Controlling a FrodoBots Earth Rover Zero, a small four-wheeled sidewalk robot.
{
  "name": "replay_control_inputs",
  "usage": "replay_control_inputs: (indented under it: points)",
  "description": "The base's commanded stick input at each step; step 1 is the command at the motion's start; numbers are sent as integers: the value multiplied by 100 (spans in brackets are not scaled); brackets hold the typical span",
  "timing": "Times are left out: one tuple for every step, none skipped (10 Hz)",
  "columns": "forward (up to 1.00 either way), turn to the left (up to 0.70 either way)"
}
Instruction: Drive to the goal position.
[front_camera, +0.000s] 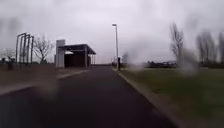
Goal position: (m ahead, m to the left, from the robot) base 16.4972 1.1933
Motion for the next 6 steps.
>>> replay_control_inputs:
  points:
    - [100, 3]
    - [100, 0]
    - [100, 0]
    - [100, 0]
    - [100, 0]
    - [100, 0]
